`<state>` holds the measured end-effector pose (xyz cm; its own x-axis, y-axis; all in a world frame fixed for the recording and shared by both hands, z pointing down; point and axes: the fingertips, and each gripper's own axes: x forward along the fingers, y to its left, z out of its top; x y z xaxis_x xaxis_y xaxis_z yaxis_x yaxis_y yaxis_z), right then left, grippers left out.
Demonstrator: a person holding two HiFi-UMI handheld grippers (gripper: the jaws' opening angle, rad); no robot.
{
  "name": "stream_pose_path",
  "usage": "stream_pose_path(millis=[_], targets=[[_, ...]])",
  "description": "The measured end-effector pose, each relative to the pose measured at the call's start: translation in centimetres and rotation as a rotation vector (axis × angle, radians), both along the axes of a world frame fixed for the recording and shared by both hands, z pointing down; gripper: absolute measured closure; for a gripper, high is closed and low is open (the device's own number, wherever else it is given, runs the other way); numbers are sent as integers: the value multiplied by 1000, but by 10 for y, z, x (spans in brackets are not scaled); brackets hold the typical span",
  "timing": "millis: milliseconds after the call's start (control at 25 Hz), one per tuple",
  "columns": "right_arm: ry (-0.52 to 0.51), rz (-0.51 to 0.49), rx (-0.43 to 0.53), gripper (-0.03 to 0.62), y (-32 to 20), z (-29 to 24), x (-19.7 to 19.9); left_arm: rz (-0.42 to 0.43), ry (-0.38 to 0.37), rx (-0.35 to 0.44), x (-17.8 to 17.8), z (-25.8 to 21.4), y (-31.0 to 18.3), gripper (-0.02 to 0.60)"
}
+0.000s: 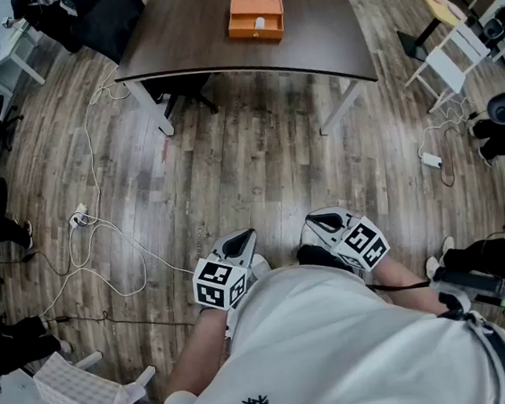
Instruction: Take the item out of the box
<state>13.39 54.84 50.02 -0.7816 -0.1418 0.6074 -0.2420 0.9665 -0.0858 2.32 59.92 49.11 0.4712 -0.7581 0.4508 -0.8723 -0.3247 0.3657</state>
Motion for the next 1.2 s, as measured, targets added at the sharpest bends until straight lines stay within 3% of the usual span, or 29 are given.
stream_pose_path(millis=[280, 680, 960, 1200], targets=[[7, 32, 19, 592, -5, -7, 2, 72, 0, 34, 17, -12, -10, 571], [18, 94, -17, 592, -22, 8, 8, 119, 30, 7, 18, 2, -35, 571], [-35, 105, -3, 589, -114, 2, -8, 80, 6, 1, 4, -6, -113, 569], [-103, 105, 5, 584, -224, -4, -25, 60, -77, -13, -9, -17, -214, 538]])
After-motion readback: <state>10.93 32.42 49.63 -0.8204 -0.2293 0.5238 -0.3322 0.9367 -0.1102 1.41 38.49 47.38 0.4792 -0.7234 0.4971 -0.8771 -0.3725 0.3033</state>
